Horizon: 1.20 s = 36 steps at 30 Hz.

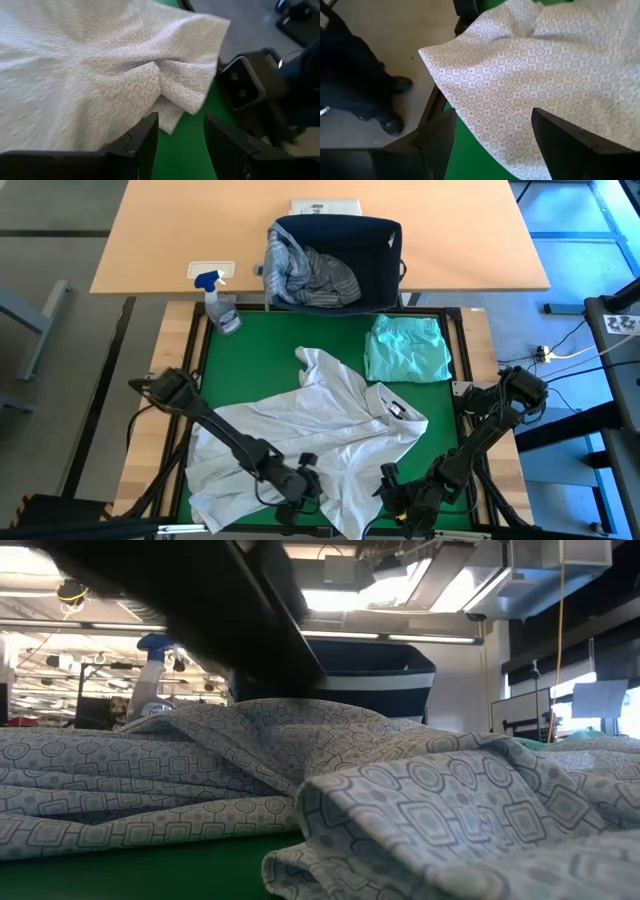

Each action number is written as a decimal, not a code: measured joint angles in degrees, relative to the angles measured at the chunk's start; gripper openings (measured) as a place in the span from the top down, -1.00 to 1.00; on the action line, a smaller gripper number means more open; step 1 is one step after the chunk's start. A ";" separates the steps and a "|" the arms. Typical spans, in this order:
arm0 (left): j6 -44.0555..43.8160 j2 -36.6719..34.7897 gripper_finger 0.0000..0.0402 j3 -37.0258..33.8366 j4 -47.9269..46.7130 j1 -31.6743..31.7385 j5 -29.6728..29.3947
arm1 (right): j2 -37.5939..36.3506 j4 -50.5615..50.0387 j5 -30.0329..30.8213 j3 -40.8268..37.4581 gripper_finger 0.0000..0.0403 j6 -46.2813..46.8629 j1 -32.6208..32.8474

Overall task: Fold laundry
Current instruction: Fold the white polo shirt

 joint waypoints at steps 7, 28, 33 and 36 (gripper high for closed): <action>3.14 7.22 0.24 4.30 0.31 0.00 1.89 | 0.20 -0.01 1.00 0.00 -0.30 1.69 0.00; -1.82 10.26 0.96 4.47 0.87 1.32 -4.28 | 8.45 17.84 -2.74 0.23 -0.30 -9.49 0.07; -1.93 10.32 0.99 4.43 1.56 1.64 -3.84 | 13.28 18.00 -2.95 3.19 -0.17 -14.72 0.04; -1.95 10.35 0.98 4.41 1.62 1.62 -3.84 | 15.57 16.66 -2.21 5.22 -0.01 -17.83 0.00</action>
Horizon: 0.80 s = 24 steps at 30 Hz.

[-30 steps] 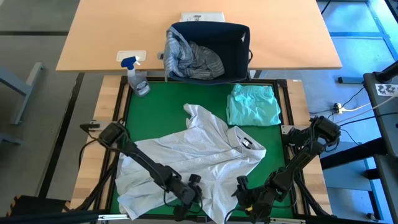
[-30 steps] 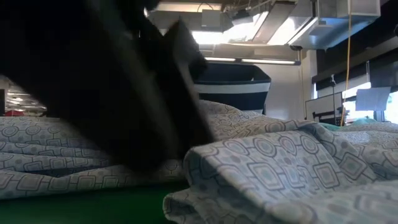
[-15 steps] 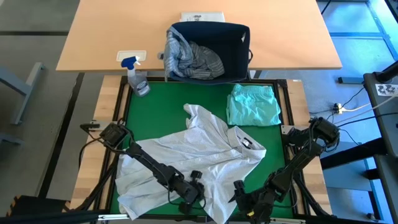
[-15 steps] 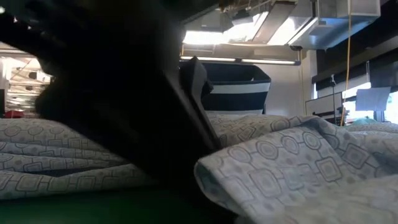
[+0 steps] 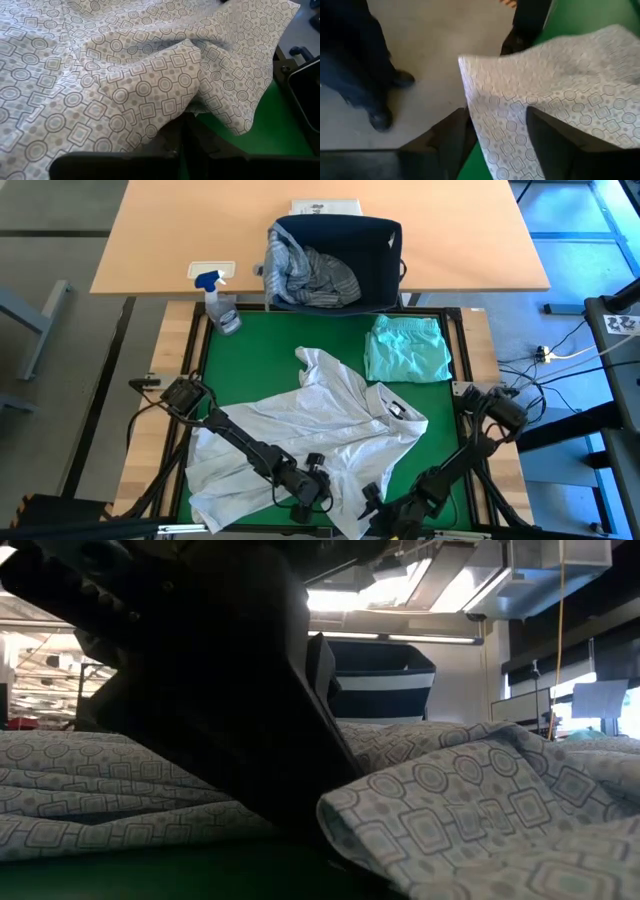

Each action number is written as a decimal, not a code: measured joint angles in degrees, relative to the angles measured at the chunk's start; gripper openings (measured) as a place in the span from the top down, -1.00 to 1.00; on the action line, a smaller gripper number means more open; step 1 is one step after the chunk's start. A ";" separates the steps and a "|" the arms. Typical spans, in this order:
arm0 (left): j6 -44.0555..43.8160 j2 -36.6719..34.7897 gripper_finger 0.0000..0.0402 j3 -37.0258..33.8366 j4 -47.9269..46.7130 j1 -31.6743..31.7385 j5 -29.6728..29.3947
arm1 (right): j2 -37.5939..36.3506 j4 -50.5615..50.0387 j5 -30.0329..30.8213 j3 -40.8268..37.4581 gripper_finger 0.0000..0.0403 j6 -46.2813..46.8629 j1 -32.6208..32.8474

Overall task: Fold laundry
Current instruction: Fold the white polo shirt

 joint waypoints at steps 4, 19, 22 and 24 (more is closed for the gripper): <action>0.00 0.00 0.98 -0.02 0.03 -0.02 0.03 | 1.35 -4.11 1.92 2.21 0.28 -0.16 0.13; -5.39 -11.67 0.99 -0.16 -6.20 -0.02 6.34 | -10.68 -9.85 7.95 2.43 0.97 4.07 -0.04; -5.85 -16.51 0.99 -0.13 -8.96 0.00 7.54 | -16.33 -14.21 9.33 2.45 0.96 5.48 -1.08; -6.84 -19.48 0.99 -0.17 -10.25 0.00 7.71 | -19.99 -17.95 10.56 2.43 0.96 7.32 -1.99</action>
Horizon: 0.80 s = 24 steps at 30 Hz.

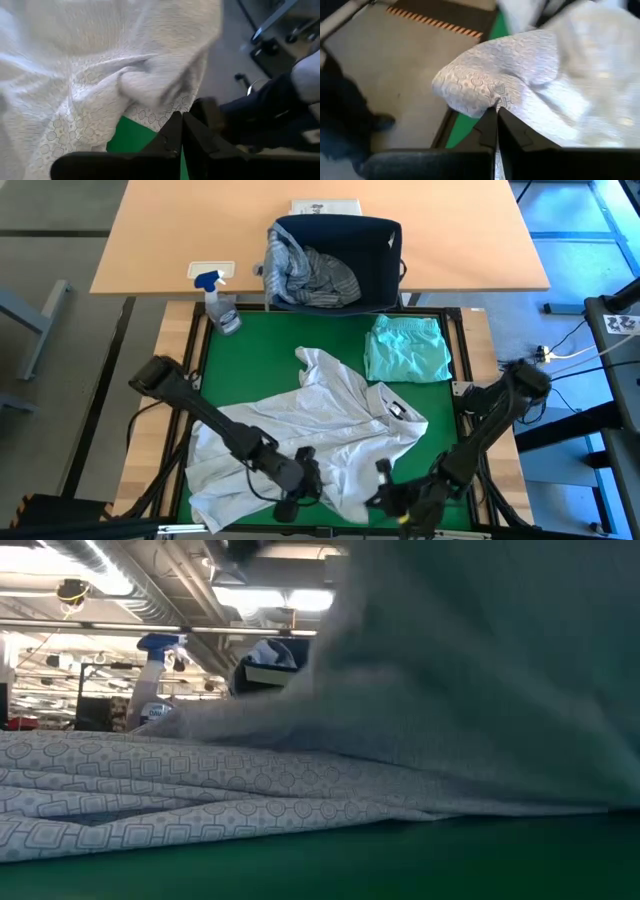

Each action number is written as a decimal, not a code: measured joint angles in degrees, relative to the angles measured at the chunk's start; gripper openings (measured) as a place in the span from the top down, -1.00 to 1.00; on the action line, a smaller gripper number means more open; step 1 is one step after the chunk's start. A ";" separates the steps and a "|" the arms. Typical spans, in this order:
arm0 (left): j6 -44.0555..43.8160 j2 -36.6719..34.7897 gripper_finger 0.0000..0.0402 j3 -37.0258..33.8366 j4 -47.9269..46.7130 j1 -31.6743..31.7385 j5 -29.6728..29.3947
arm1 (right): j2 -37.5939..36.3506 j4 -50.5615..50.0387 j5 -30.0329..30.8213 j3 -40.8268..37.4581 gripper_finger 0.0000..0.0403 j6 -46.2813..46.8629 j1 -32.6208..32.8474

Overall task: Fold laundry
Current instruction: Fold the white polo shirt

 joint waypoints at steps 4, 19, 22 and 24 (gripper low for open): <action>-3.44 -5.43 0.99 0.03 -1.66 0.02 -0.37 | -7.31 -5.48 0.65 -0.02 0.98 1.12 -2.39; -2.92 -17.44 0.99 0.13 -8.55 3.08 -22.04 | -24.68 -25.39 0.44 0.00 0.98 -4.48 -19.56; -1.55 -18.58 0.99 0.15 -11.85 5.34 -26.65 | -25.22 -27.82 -0.20 0.00 0.98 -8.67 -25.12; -1.55 -19.22 0.99 0.15 -13.50 7.20 -28.66 | -25.18 -28.70 -1.91 0.00 0.98 -12.27 -29.46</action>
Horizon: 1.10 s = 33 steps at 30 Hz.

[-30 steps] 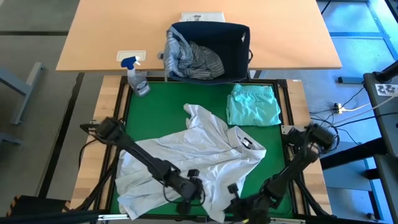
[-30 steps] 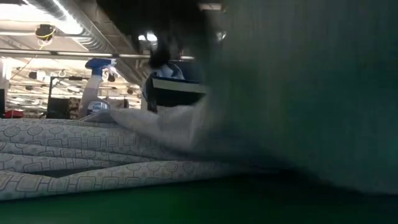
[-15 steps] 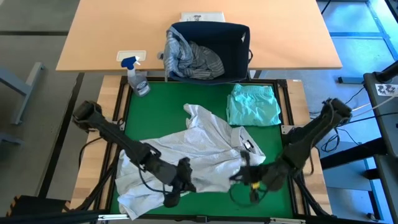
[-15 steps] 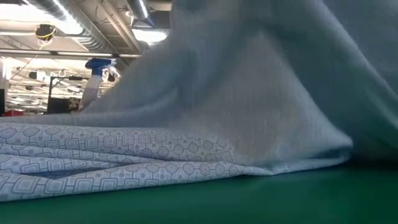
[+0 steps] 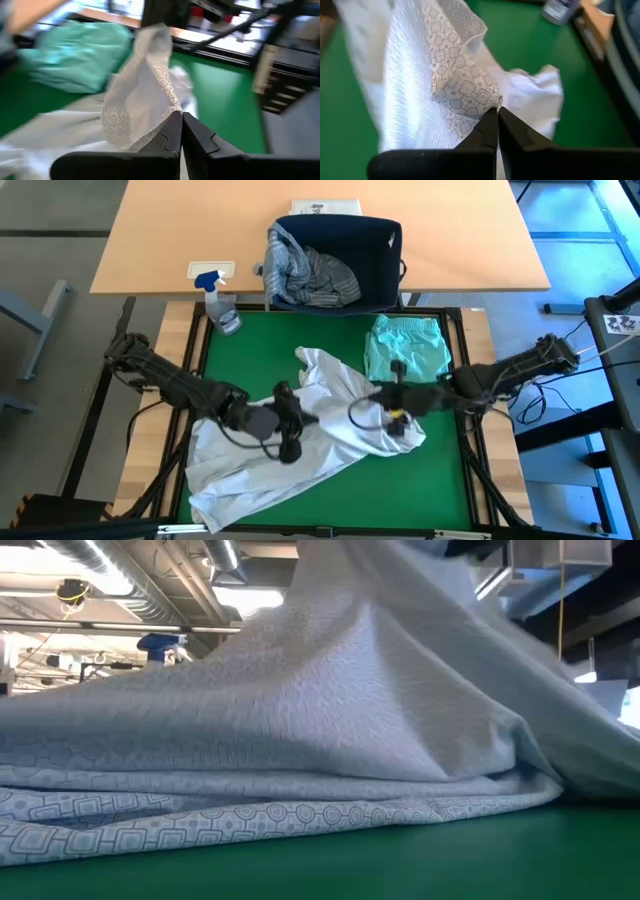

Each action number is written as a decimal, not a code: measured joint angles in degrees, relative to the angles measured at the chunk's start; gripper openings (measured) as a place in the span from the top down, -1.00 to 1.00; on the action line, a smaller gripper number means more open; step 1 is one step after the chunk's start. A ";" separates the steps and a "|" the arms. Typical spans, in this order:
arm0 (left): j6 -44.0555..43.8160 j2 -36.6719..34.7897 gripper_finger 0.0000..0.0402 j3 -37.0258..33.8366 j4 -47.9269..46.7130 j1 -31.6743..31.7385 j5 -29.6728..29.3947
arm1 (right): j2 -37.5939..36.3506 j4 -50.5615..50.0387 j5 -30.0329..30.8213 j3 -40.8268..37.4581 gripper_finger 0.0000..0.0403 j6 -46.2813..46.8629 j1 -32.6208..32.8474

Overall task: Fold laundry
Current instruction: Fold the white polo shirt

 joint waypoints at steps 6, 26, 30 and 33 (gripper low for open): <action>-0.74 -0.66 0.99 0.00 -5.26 5.75 -1.00 | 0.79 0.86 -8.55 -0.05 0.98 -9.84 -13.97; 0.41 -0.69 0.99 0.00 -31.18 22.36 -12.59 | 13.30 23.32 -21.82 -0.04 0.97 -21.01 -41.93; 4.10 -0.71 0.99 -1.52 -30.87 27.26 -13.57 | 19.19 28.28 -21.19 -0.04 0.97 -20.47 -44.67; 8.35 -0.69 0.99 -3.69 -28.77 31.76 -10.46 | 22.74 31.14 -20.81 -0.02 0.97 -20.36 -46.35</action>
